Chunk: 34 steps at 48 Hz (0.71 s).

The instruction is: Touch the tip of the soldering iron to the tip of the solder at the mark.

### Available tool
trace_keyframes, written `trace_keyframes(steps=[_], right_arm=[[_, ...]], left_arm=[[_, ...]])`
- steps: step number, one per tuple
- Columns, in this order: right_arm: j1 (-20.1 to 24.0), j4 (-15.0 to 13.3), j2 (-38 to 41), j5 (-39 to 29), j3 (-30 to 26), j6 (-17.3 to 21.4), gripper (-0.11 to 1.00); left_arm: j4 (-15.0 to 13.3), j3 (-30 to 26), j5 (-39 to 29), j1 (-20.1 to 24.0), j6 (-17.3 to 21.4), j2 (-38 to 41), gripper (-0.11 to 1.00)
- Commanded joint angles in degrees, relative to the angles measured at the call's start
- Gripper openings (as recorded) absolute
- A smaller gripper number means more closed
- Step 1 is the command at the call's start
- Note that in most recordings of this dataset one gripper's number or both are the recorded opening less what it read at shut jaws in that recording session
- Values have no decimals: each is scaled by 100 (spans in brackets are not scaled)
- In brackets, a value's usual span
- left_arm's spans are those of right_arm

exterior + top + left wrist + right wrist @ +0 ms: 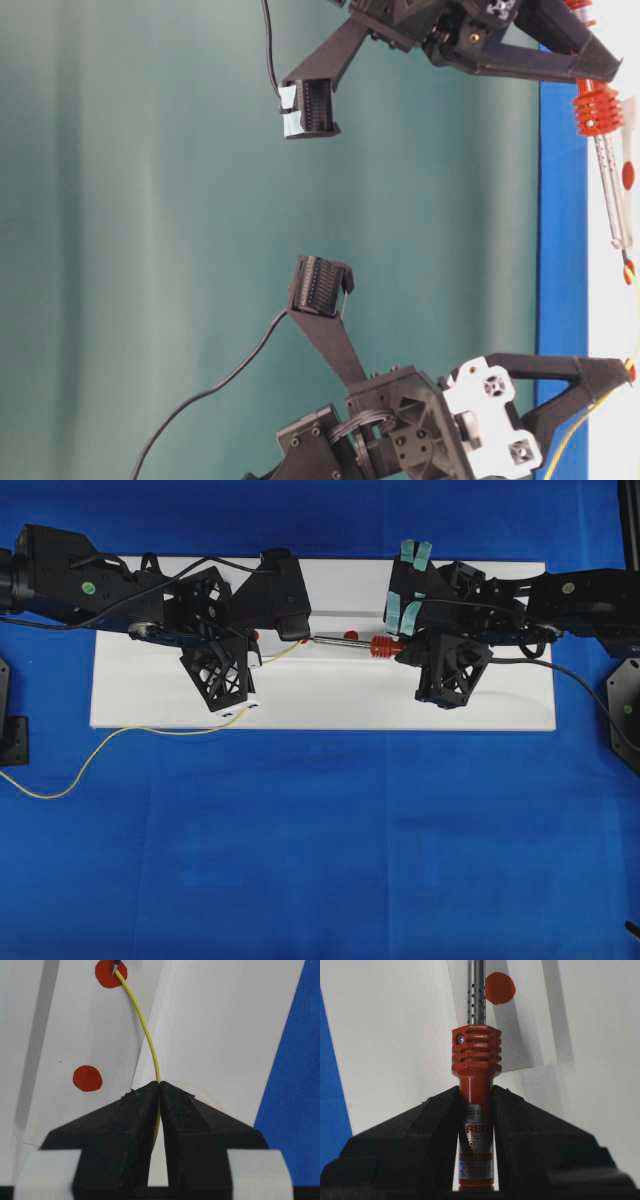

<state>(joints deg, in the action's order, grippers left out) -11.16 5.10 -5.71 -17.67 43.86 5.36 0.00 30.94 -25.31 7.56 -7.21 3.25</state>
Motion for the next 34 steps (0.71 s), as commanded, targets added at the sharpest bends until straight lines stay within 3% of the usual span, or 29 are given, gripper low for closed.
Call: trace_keyframes(steps=[1, 34], right_arm=[[-9, -9, -53, 35, -141, 9, 6], [0, -9, -53, 44, -141, 9, 6]], left_arm=[[9, -123, 18, 0, -9, -88, 2], [9, 62, 18, 0, 9, -387, 2]])
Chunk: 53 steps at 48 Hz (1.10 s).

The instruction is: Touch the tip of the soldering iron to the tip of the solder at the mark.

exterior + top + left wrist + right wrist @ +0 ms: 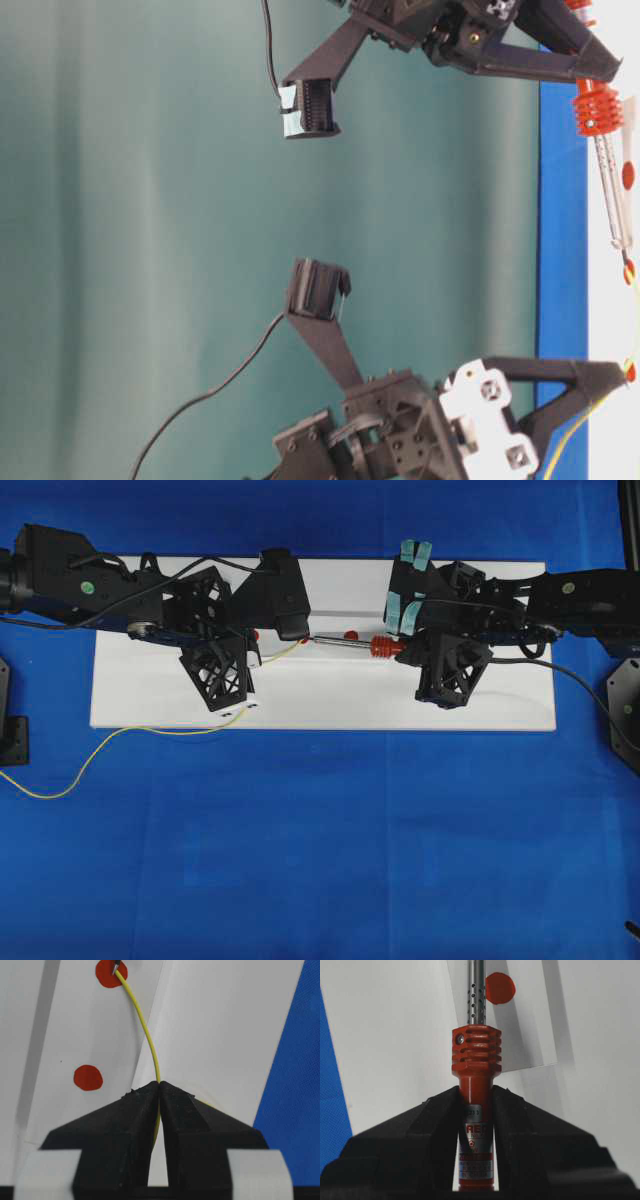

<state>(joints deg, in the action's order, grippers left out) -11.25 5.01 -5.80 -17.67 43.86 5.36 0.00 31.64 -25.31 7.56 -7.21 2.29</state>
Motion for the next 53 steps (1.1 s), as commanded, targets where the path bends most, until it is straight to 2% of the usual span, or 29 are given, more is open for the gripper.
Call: trace_keyframes(steps=[1, 17, 26, 43, 53], right_arm=[[9, 0, -53, 44, -141, 9, 6], [9, 0, -44, 53, -141, 0, 6], [9, 0, -44, 53, -141, 9, 6], [9, 0, -105, 44, -105, 9, 6], [9, 0, -659, 26, 176, 9, 6]], left_arm=[[9, 18, 26, 0, 9, -343, 2], [9, 571, 176, -9, -9, -1239, 2], [-9, 914, 475, -18, -26, -1521, 2], [0, 976, 554, -9, -167, -1556, 2], [-9, 976, 554, -18, -185, -1564, 2]])
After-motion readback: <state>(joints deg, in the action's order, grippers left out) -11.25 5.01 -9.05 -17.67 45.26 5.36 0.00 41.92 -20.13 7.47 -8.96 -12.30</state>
